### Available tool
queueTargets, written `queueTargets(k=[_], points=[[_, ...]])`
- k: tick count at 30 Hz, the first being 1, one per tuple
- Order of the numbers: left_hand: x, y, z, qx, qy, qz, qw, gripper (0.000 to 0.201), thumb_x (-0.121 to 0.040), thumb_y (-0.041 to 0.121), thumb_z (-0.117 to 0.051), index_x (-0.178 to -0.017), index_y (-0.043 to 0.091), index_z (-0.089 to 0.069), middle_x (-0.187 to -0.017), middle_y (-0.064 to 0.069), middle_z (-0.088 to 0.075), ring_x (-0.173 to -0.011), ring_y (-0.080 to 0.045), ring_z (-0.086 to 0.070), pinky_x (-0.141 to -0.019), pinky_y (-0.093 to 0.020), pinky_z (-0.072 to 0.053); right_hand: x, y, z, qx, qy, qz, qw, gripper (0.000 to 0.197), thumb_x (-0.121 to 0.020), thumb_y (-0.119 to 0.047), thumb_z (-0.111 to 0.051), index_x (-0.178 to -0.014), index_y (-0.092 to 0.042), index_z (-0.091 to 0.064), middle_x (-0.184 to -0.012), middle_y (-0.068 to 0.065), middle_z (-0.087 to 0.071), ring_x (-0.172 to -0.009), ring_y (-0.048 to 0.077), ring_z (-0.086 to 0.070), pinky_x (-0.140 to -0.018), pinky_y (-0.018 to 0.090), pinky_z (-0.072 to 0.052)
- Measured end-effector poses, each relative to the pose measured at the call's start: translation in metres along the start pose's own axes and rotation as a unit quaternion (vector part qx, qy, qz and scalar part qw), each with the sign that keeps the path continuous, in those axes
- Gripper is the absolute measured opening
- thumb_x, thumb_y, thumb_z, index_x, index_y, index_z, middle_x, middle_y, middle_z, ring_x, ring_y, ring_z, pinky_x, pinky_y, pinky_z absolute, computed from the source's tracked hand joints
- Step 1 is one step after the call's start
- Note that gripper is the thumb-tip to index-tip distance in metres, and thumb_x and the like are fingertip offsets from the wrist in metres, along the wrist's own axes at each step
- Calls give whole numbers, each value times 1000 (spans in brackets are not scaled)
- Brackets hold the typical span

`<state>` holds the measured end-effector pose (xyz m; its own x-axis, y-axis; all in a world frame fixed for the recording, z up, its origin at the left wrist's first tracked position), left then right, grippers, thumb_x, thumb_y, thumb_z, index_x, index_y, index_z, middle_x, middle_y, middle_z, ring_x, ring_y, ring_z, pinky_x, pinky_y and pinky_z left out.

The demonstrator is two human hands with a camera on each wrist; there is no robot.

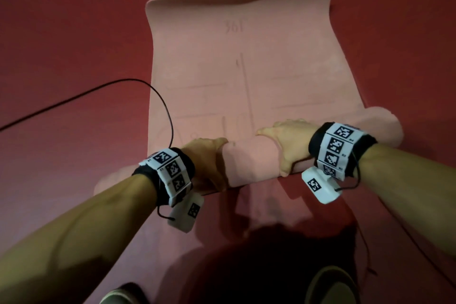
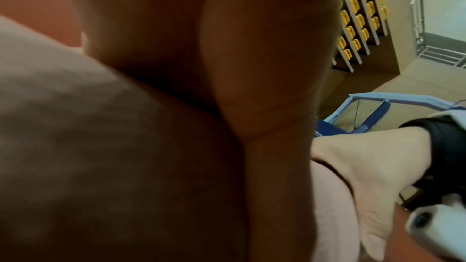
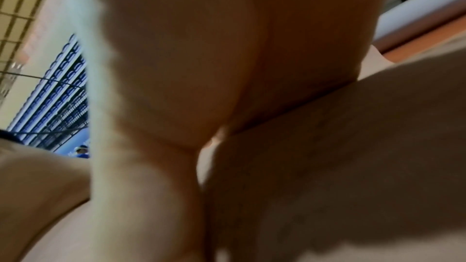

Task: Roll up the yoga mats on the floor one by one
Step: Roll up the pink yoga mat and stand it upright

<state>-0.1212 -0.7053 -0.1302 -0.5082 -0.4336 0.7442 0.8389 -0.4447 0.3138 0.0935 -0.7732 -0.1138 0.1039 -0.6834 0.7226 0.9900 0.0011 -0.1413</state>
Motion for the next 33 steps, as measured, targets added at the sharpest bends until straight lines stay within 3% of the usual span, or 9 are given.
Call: queueTargets(k=[6,10,14,18,21,24,28,31,33], points=[[-3,2,14,49,-62,-30,996,69,-69,18,-92,-129,22,-58,-115,1,-71,-104,-18,-70,-91,-37,-58,6,-10,-2,29,59,18,998,130,-50,-58,-88,-154,-37,-13,-140,-1,-39,-130,24,-39,-109,47,-34],[-5,-3,17,110,-75,-21,991,77,-62,9,-95,-130,13,-59,-119,-7,-71,-113,-26,-67,-98,-43,-55,3,-14,-8,68,97,19,993,128,-49,-66,-84,-152,-35,-14,-137,-1,-42,-125,23,-43,-104,46,-36],[-4,-7,20,74,-14,-30,997,124,-41,50,-93,-149,30,-34,-137,3,-55,-125,-21,-53,-107,-42,-46,-8,-9,8,14,55,22,998,125,-48,-55,-89,-150,-38,-19,-132,0,-47,-121,25,-47,-101,48,-39],[-2,3,12,-86,84,-8,993,126,-43,66,-87,-148,38,-23,-136,4,-45,-124,-27,-42,-101,-56,-42,-18,-3,26,-94,-5,28,995,112,-49,-39,-95,-139,-36,-28,-122,0,-58,-103,22,-59,-93,43,-49],[-4,6,16,-92,96,1,991,113,-37,67,-84,-135,41,-34,-122,6,-50,-114,-25,-48,-96,-52,-46,-22,2,30,-115,-2,31,993,109,-49,-41,-94,-139,-38,-33,-127,-1,-55,-108,21,-57,-95,44,-49],[-11,3,32,-112,29,16,993,117,-20,69,-76,-127,38,-39,-106,10,-49,-103,-17,-54,-95,-39,-52,-18,5,26,-34,62,24,997,113,-57,-56,-86,-151,-37,-25,-138,0,-39,-128,24,-42,-105,46,-39],[-29,-10,38,101,-37,-26,994,101,-27,47,-94,-119,25,-58,-108,4,-71,-104,-22,-68,-95,-45,-56,-11,-4,11,93,142,5,985,126,-58,-66,-81,-155,-31,-9,-144,2,-36,-132,26,-37,-110,49,-30],[-27,-12,45,119,-14,-21,993,111,-45,30,-101,-140,24,-45,-128,3,-63,-119,-23,-60,-104,-41,-50,-16,-2,15,72,147,4,986,124,-55,-66,-81,-154,-34,-13,-142,1,-40,-128,25,-40,-107,47,-32],[-24,-9,50,62,34,-22,997,126,-50,41,-99,-153,29,-26,-141,0,-48,-128,-25,-49,-109,-43,-43,-24,2,25,48,121,0,991,125,-53,-64,-84,-154,-36,-15,-141,2,-42,-128,26,-42,-106,46,-33]])
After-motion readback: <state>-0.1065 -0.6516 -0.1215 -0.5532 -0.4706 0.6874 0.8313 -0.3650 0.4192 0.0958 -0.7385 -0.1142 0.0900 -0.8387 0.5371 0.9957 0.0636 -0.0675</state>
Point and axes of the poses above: each hand's wrist, its own x-axis away from the middle knuckle, its own z-axis out of the back of the hand, y = z × x, the point moved 3 cm from there along -x, towards the middle knuckle
